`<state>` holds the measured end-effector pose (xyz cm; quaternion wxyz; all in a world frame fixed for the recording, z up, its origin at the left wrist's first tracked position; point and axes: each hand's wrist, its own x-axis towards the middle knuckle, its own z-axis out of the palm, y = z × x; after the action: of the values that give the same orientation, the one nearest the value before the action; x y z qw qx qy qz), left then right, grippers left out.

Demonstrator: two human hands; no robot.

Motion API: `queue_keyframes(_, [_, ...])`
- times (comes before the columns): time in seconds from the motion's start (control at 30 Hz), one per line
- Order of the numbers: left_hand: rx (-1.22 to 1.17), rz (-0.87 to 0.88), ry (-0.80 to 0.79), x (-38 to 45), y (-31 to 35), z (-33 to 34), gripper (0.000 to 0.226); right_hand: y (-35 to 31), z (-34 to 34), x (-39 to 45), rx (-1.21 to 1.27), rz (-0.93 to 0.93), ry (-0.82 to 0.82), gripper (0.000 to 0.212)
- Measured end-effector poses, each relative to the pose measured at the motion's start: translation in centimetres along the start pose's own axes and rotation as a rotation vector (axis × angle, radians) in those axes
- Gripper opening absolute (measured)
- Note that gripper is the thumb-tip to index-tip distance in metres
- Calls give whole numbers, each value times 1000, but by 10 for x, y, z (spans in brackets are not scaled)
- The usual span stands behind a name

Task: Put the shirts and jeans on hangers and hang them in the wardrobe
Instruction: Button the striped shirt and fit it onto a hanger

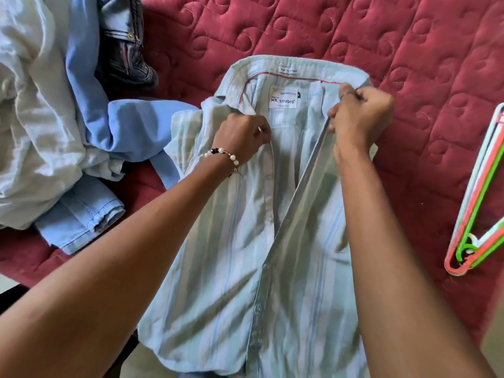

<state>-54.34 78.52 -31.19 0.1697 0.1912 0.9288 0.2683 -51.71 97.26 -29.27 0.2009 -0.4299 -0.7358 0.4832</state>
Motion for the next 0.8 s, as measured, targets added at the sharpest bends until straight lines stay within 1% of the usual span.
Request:
queue_keyframes(0.07, [23, -26, 29, 0, 0, 6, 14, -8, 8, -3, 74, 32, -152, 29])
queue_keyframes(0.13, [-52, -69, 51, -3, 0, 11, 30, -3, 14, -12, 80, 92, -296, 17])
queue_keyframes(0.2, [-176, -78, 70, -7, -1, 17, 51, 13, 12, -24, -15, 85, -328, 24])
queue_keyframes(0.23, [-190, -73, 87, -11, 0, 20, 56, 21, 8, -33, -93, 25, -303, 26])
queue_keyframes(0.3, [-124, -80, 154, -26, 1, 29, 52, 38, -3, -62, -176, -97, -284, 21])
queue_keyframes(0.37, [-73, -115, 253, -51, 5, 40, 38, 53, -14, -102, -193, -143, -345, 13])
queue_keyframes(0.4, [-82, -121, 269, -66, 7, 46, 30, 64, -19, -122, -234, -176, -386, 10])
queue_keyframes(0.43, [-93, -112, 241, -81, 9, 52, 22, 74, -24, -142, -303, -208, -425, 9])
queue_keyframes(0.47, [-98, -98, 167, -97, 9, 59, 19, 86, -28, -158, -386, -232, -456, 9])
queue_keyframes(0.53, [-95, -116, -17, -127, 8, 71, 31, 107, -36, -183, -547, -242, -447, 14])
queue_keyframes(0.57, [-95, -149, -53, -138, 8, 76, 36, 115, -40, -192, -609, -236, -423, 21])
queue_keyframes(0.6, [-100, -191, -41, -146, 7, 79, 36, 120, -41, -200, -657, -234, -401, 29])
queue_keyframes(0.63, [-104, -244, -16, -151, 7, 80, 30, 122, -42, -206, -707, -244, -376, 33])
queue_keyframes(0.7, [-99, -323, -4, -152, 10, 81, 19, 119, -41, -211, -828, -293, -312, 27])
queue_keyframes(0.8, [-94, -375, -35, -147, 14, 81, 18, 108, -36, -209, -947, -296, -283, 21])
